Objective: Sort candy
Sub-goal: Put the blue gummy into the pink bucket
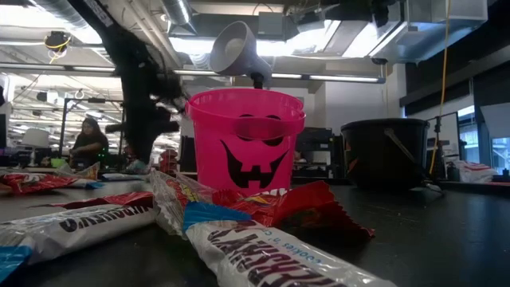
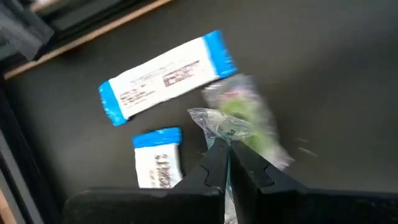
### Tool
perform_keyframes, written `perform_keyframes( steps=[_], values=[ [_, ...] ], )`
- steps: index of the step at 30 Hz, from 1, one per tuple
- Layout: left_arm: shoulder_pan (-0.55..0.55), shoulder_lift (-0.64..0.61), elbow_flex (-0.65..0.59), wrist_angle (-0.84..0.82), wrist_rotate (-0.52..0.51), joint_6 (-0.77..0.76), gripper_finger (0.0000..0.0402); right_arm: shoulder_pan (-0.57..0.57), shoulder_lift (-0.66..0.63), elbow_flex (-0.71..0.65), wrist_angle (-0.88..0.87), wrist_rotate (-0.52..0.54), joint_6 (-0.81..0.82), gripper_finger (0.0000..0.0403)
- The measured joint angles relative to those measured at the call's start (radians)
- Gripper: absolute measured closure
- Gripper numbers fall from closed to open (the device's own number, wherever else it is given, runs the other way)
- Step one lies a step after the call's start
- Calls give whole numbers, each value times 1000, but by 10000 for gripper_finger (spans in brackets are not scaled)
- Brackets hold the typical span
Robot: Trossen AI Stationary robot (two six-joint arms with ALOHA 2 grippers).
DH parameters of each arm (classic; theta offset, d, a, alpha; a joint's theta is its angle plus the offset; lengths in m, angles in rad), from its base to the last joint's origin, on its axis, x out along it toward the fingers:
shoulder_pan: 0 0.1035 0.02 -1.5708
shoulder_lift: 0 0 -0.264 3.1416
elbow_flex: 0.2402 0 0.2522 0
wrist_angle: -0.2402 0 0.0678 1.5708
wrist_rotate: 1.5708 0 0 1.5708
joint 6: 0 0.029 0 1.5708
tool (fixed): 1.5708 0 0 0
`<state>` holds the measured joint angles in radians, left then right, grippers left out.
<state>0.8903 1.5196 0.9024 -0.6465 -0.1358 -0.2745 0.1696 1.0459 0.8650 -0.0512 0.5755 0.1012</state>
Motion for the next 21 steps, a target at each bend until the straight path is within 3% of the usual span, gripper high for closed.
perform_keyframes(
  steps=[8,12,16,21],
  values=[
    [-72,-241,53,-82,-2,-12,401,0,18,0,53,-6,-1,187],
    [-161,-372,53,-67,149,-5,401,0,25,0,58,-8,-2,187],
    [-321,-465,53,15,262,-31,401,0,30,0,86,-9,-3,187],
    [-578,-488,53,197,238,-89,401,0,40,0,121,-11,-4,187]
  ],
)
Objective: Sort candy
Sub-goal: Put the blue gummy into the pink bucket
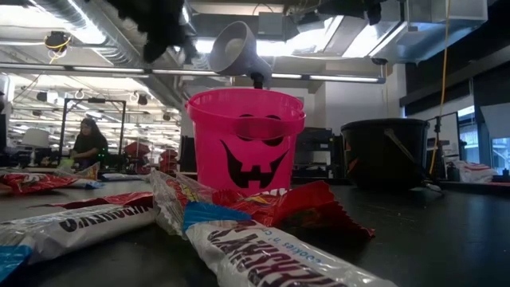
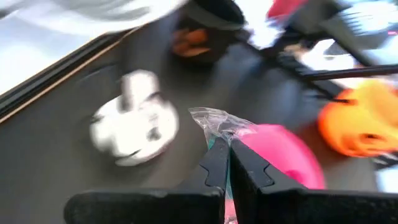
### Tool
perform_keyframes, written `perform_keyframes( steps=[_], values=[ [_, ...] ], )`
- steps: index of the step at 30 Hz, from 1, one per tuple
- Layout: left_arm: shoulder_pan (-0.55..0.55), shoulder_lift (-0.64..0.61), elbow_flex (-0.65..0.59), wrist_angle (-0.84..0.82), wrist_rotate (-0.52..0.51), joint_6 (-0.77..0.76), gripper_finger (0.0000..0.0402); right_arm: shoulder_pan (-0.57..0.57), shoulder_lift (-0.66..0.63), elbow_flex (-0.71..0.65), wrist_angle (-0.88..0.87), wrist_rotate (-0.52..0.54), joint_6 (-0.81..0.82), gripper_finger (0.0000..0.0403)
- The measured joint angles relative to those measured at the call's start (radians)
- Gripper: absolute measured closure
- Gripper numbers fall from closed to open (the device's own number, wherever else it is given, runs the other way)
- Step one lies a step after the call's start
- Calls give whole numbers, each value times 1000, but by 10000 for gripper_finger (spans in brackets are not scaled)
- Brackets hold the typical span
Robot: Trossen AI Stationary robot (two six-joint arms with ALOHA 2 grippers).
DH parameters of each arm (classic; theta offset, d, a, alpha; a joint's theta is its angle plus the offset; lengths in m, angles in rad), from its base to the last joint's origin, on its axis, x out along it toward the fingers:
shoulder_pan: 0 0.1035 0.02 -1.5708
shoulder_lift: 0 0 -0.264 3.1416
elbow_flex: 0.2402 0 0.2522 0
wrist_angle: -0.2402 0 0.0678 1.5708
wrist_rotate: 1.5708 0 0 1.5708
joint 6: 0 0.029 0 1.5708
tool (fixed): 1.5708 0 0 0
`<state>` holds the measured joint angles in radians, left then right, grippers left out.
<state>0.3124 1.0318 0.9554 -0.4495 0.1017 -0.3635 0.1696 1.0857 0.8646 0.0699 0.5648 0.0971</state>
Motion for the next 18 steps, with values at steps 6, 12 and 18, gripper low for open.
perform_keyframes(
  steps=[6,12,18],
  values=[
    [-275,71,0,169,-149,-20,401,0,0,0,22,0,1,187],
    [-412,191,0,225,-302,-22,401,0,-1,0,42,-64,54,187],
    [-439,299,0,296,-314,-53,401,0,-1,0,39,-87,100,187]
  ],
)
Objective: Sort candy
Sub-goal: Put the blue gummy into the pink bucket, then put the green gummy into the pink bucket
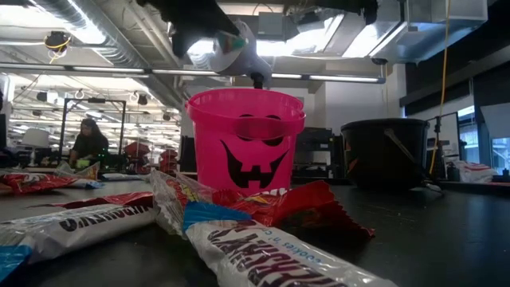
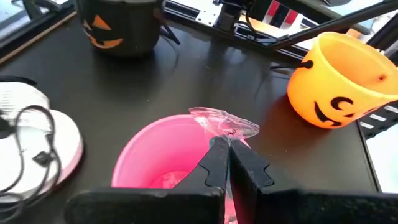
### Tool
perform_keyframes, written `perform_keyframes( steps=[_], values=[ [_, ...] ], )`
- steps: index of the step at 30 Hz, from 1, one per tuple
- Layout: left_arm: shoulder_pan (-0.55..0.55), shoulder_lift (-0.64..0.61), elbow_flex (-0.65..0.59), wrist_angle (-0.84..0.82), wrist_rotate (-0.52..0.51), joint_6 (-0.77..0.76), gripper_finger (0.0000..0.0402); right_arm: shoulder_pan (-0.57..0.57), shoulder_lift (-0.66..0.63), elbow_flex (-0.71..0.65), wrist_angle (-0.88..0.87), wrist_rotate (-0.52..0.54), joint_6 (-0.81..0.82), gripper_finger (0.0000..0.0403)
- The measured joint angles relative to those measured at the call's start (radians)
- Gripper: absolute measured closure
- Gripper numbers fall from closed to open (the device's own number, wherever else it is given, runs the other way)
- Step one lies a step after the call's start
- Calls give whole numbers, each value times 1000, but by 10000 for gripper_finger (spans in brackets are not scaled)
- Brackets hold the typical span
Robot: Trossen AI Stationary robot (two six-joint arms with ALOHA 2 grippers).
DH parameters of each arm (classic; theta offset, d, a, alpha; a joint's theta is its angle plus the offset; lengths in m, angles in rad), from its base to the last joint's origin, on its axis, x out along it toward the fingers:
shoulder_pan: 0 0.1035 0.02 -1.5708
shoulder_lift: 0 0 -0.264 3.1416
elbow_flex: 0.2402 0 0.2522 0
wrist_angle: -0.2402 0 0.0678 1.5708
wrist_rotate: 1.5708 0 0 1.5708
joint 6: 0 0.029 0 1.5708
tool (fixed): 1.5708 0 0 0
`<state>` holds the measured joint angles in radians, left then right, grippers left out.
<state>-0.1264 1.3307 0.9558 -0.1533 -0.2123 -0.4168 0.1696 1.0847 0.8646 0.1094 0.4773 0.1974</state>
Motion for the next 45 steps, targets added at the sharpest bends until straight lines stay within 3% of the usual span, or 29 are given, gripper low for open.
perform_keyframes(
  steps=[9,20,25,30,33,40,45],
  values=[
    [5,84,0,34,-6,-17,398,1,0,0,6,-87,60,187],
    [8,85,0,32,-14,57,331,1,0,0,23,-44,20,187],
    [13,85,0,14,-115,140,314,0,0,0,18,-48,8,187],
    [29,85,0,8,-168,162,306,1,0,0,-28,-138,26,187],
    [31,54,-1,-76,-196,176,305,1,0,0,-35,-167,39,187],
    [43,-105,0,-386,-408,91,305,1,0,0,-34,-208,40,187],
    [83,-161,0,-428,-418,112,305,1,0,0,-34,-209,34,187]
  ],
)
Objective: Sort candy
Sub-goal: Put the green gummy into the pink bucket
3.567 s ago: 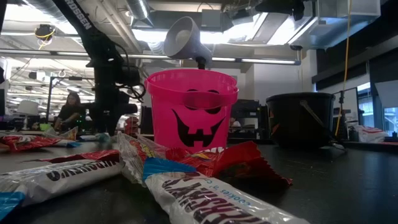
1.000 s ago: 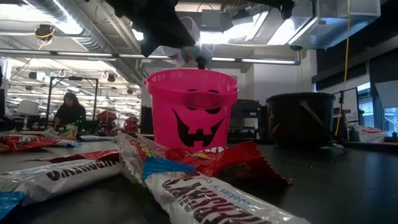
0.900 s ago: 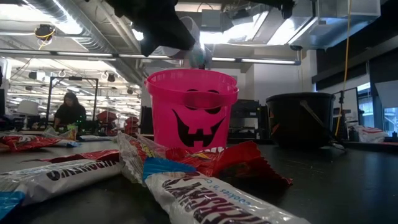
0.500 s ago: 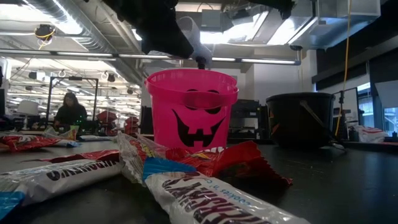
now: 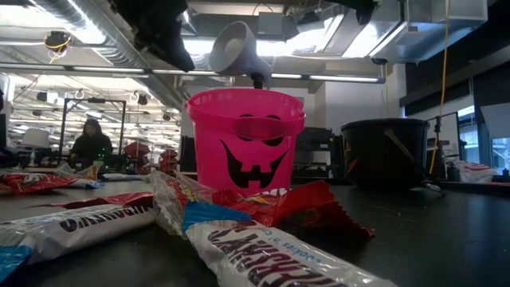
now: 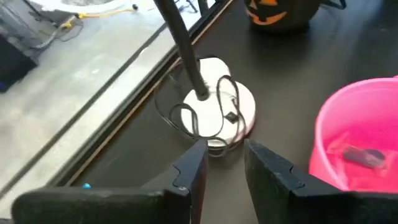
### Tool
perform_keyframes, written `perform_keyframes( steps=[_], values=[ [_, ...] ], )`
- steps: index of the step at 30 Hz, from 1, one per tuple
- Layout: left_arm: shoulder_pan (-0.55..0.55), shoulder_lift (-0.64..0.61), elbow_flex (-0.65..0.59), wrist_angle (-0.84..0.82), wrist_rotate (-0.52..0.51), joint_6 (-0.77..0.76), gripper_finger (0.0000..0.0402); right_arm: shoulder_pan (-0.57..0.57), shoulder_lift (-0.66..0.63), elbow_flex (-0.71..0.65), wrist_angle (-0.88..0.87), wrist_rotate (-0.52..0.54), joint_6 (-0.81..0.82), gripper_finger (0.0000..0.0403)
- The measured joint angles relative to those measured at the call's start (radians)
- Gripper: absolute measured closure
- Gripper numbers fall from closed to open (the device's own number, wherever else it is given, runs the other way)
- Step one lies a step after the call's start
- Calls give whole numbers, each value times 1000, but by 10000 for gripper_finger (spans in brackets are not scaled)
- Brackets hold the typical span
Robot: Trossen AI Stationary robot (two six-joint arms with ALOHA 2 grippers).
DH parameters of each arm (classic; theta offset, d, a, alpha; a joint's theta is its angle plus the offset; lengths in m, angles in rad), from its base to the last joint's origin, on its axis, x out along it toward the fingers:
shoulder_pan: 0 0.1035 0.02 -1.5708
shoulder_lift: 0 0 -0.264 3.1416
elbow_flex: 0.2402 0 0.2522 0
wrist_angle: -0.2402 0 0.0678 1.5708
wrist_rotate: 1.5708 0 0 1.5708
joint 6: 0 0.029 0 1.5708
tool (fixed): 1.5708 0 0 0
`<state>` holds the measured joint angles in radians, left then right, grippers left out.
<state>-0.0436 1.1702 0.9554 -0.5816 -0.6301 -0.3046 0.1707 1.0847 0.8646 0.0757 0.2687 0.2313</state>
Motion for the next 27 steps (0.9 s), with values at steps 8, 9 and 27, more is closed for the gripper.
perform_keyframes(
  steps=[8,9,27],
  values=[
    [180,0,-101,68,106,58,305,-1,24,-23,4,37,-135,187],
    [213,0,-123,76,126,67,305,-1,32,-26,2,54,-151,187],
    [790,78,-308,201,465,43,205,-36,79,-27,160,102,-482,187]
  ],
)
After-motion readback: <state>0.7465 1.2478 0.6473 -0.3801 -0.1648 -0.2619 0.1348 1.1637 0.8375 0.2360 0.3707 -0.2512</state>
